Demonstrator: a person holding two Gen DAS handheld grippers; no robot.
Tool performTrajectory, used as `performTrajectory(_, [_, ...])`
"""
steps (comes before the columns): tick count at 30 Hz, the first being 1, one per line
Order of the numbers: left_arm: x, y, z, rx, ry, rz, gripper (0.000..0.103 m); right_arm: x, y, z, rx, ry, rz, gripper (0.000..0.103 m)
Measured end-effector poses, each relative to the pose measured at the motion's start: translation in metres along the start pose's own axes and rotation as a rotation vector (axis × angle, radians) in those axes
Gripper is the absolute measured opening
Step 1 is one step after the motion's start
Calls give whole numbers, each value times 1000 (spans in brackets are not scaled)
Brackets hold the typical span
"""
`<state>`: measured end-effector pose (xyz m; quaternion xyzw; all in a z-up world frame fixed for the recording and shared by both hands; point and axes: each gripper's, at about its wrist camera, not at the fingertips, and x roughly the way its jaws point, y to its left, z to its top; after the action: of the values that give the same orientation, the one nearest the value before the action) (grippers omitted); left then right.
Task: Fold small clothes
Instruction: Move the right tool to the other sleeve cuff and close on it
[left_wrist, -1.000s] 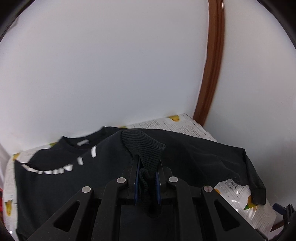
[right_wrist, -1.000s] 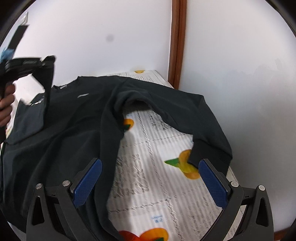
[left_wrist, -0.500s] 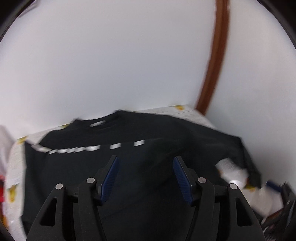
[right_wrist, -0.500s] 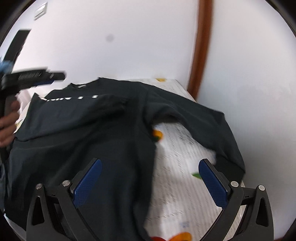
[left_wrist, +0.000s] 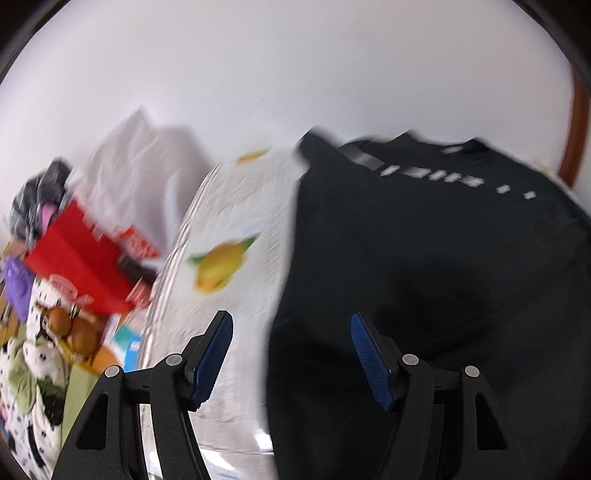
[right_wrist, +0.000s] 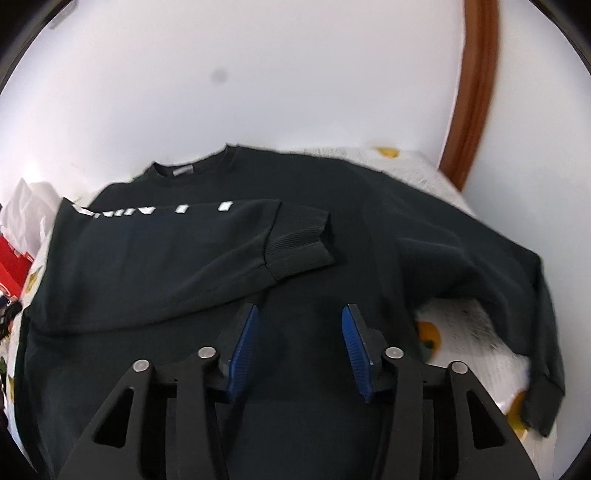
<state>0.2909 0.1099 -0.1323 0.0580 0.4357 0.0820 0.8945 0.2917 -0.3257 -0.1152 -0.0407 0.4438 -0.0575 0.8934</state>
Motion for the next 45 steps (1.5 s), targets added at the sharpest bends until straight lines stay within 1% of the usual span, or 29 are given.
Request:
performTrajectory(3, [22,19,-14,-7,39,-12,64,26,-5,11,53,44,17,56])
performTrajectory(5, [27,20,-22,2,42,-30,65,36,-8,15,89,53,39,56])
performTrajectory(6, [30,24,-27,3,41,-51,68,42,-10,18,108,51,52,58])
performTrajectory(7, [30,26,-29,1,33,-63,68,46,-12,20,121,53,56,59])
performTrajectory(8, [30,24,-30,4,27,-71,68,52,-13,22,140,60,55,60])
performTrajectory(10, [31,23,-27,22,25,-74,68,62,-17,27,181,69,62,60])
performTrajectory(12, [31,19,-22,24,14,-69,68,71,-19,33,215,69,86,60])
performTrajectory(14, [32,11,-17,38,6,-75,68,80,-18,37,227,72,86,60])
performTrajectory(16, [33,1,-14,59,-6,-78,58,88,-15,40,225,66,50,58])
performTrajectory(17, [32,-2,-14,69,-18,-88,45,88,-13,41,216,44,27,43])
performTrajectory(18, [32,-7,-13,83,-18,-103,31,87,-9,43,187,17,-17,21])
performTrajectory(19, [32,-11,-14,91,-18,-117,24,84,-7,45,163,-2,-35,15])
performTrajectory(20, [31,-13,-14,93,-21,-118,19,78,-8,46,154,-22,-12,13])
performTrajectory(21, [30,-15,-15,97,-26,-100,16,69,-13,46,171,-43,13,13])
performTrajectory(22, [29,-17,-16,103,-27,-90,14,60,-18,45,194,-66,36,12])
performTrajectory(24, [29,-16,-17,99,-24,-83,14,38,-29,39,229,-115,92,12])
performTrajectory(25, [29,-14,-17,91,-21,-87,14,27,-33,35,233,-140,95,12])
performTrajectory(27, [30,-10,-17,65,-11,-105,14,8,-36,24,219,-181,69,12])
performTrajectory(29, [30,-7,-17,51,-1,-112,14,-2,-38,14,206,-185,53,12])
performTrajectory(31, [30,-7,-17,47,2,-115,14,-3,-39,7,195,-180,61,13])
performTrajectory(33, [31,-7,-18,44,1,-102,17,6,-39,3,172,-154,24,13])
performTrajectory(37, [25,-4,-20,19,26,-113,18,34,-41,-5,178,-25,-13,14])
performTrajectory(38, [20,-1,-21,16,32,-126,22,38,-41,-6,167,-5,-28,16])
performTrajectory(39, [16,1,-23,11,31,-141,29,39,-42,-8,159,7,-43,19])
performTrajectory(40, [10,4,-24,3,21,-164,33,37,-43,-9,157,10,-53,19])
performTrajectory(42, [-5,8,-24,-12,-12,-213,45,23,-48,-13,167,-7,-62,25])
performTrajectory(43, [-10,7,-21,-10,-25,-219,46,16,-50,-14,168,-15,-64,26])
performTrajectory(44, [-13,5,-17,-2,-38,-214,46,7,-52,-15,163,-26,-56,32])
performTrajectory(45, [-14,2,-13,6,-50,-206,46,-6,-55,-19,152,-43,-44,42])
